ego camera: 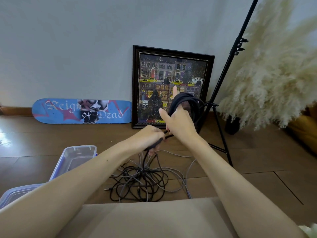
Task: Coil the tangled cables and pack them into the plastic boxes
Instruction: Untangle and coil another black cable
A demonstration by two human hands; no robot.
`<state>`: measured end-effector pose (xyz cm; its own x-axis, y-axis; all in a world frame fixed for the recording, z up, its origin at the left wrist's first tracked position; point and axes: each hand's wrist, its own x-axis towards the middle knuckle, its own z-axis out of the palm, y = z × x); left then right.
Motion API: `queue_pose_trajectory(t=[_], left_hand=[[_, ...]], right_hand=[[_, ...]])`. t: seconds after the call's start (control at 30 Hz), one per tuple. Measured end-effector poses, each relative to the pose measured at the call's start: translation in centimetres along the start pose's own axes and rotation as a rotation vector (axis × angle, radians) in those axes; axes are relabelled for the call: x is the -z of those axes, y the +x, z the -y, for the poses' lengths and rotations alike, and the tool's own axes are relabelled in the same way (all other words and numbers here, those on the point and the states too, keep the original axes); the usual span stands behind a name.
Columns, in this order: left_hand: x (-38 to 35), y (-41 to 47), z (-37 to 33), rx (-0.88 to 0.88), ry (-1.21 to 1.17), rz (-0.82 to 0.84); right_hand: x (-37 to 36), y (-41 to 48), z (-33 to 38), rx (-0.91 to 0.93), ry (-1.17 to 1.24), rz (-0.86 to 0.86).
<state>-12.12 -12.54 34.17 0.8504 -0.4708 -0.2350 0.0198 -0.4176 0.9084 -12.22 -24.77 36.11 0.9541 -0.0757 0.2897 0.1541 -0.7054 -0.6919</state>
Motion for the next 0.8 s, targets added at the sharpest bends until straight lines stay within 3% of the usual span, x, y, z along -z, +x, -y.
queue_pose_trajectory(t=[0.17,0.27,0.5,0.6,0.7,0.8], left_hand=[[0.7,-0.6,-0.6,-0.03,0.111,-0.045],[2.2,-1.1,-0.8,-0.056,0.256,-0.03],[4.2,-2.4,-1.5,-0.08,0.234,-0.01],[4.2,-2.3,-2.1,0.011,0.0,0.004],[5.1,-2.2,-2.2,-0.01,-0.336,-0.034],[6.2,-1.9,-1.7,-0.012,-0.409,-0.148]], right_hand=[[-0.6,-0.7,0.6,0.009,-0.41,0.073],[-0.7,-0.6,0.5,-0.087,-0.416,0.181],[-1.0,-1.1,-0.2,-0.169,-0.191,0.435],[-1.0,-1.2,0.0,-0.213,-0.094,0.54],[-0.3,-1.5,0.4,-0.257,-0.015,0.657],[0.8,-1.8,0.5,-0.242,-0.03,0.783]])
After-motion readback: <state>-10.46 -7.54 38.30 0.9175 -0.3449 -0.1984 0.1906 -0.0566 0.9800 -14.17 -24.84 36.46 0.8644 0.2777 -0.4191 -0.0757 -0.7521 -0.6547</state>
